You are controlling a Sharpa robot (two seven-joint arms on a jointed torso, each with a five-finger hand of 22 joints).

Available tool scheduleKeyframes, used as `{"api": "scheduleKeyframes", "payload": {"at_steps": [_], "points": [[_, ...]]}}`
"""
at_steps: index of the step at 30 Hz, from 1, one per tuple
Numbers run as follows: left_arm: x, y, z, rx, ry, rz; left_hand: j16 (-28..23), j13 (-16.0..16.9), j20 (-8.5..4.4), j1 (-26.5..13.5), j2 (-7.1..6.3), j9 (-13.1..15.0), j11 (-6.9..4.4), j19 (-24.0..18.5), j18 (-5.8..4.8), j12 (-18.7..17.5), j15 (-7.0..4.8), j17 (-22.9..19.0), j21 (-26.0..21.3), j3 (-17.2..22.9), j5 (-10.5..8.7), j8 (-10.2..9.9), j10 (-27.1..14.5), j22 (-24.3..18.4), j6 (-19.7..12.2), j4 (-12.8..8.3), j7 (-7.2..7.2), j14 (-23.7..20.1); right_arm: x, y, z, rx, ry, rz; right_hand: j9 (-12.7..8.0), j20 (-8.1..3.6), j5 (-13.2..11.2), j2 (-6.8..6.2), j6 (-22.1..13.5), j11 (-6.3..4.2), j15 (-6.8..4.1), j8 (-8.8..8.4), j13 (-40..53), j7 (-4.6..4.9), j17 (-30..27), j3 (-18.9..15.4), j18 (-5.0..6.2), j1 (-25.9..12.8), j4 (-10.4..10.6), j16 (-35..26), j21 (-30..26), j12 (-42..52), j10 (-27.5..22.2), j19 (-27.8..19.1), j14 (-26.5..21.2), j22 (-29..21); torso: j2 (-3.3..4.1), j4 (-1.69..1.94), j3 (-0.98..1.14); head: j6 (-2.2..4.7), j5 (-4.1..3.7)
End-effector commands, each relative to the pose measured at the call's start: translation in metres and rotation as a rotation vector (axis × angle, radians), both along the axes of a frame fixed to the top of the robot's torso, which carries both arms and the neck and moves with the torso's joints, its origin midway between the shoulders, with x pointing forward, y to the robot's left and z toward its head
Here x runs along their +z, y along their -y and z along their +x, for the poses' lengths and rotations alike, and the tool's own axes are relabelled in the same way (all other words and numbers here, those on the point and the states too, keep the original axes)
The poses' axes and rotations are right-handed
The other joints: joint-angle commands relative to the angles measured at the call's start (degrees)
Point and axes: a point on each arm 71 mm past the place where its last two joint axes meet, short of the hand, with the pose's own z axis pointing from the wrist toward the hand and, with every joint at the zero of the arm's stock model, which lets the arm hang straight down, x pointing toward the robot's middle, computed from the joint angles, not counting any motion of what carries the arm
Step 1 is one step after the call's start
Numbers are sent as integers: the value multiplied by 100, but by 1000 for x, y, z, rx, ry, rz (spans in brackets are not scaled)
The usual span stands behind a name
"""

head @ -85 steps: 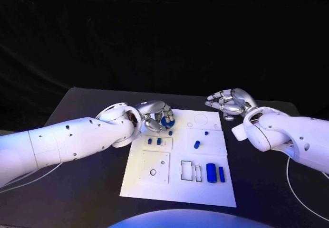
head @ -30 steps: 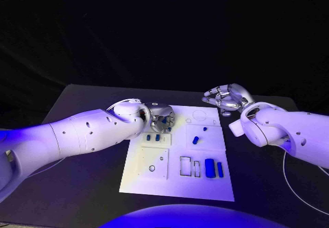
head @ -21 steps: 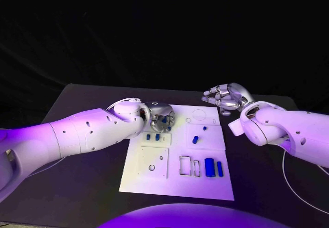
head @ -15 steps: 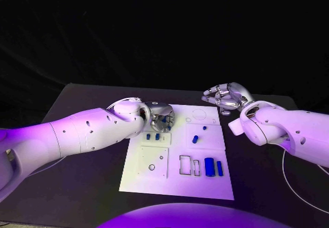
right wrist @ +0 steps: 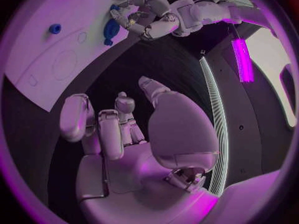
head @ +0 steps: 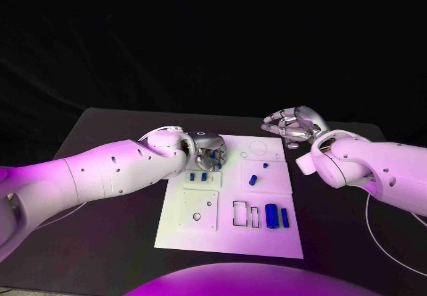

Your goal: Assemble the parts on the task board

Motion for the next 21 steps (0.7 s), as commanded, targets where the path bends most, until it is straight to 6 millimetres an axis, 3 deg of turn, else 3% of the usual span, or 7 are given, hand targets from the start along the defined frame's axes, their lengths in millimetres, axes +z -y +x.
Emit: {"api": "scheduleKeyframes", "payload": {"at_steps": [1, 11, 21], "points": [[2, 1, -1, -8, 4, -39, 34, -11, 11, -30, 24, 5, 0, 24, -80, -57, -9, -13, 22, 1, -11, -44, 42, 2, 34, -54, 17, 47, 0, -2, 0, 18, 9, -3, 6, -10, 27, -10, -44, -3, -15, 26, 1, -3, 2, 7, 33, 43, 36, -26, -32, -8, -9, -13, 161, 246, -4, 0, 2, 14, 11], [15, -10, -5, 20, -14, -104, 33, -33, 22, -105, -15, -4, 17, 21, -83, -209, 7, -34, 39, -17, -48, -105, 111, 23, 59, -83, 35, 53, 0, -1, 1, 14, 9, -5, 6, -10, 27, -10, -44, -3, -15, 26, 1, -3, 2, 7, 33, 43, 36, -26, -32, -8, -9, -13, 161, 246, -27, 18, 10, 108, 29], [32, -38, -8, 82, -30, -146, 31, -37, 29, -180, -27, -1, 11, 20, -84, -294, 6, -57, 38, -61, -70, -131, 177, 28, 98, -58, 26, 55, -1, 1, 1, 8, 8, -8, 6, -10, 27, -10, -44, -3, -15, 26, 1, -3, 2, 7, 33, 43, 36, -26, -32, -8, -9, -13, 161, 246, -68, 64, 21, 74, 6]]}}
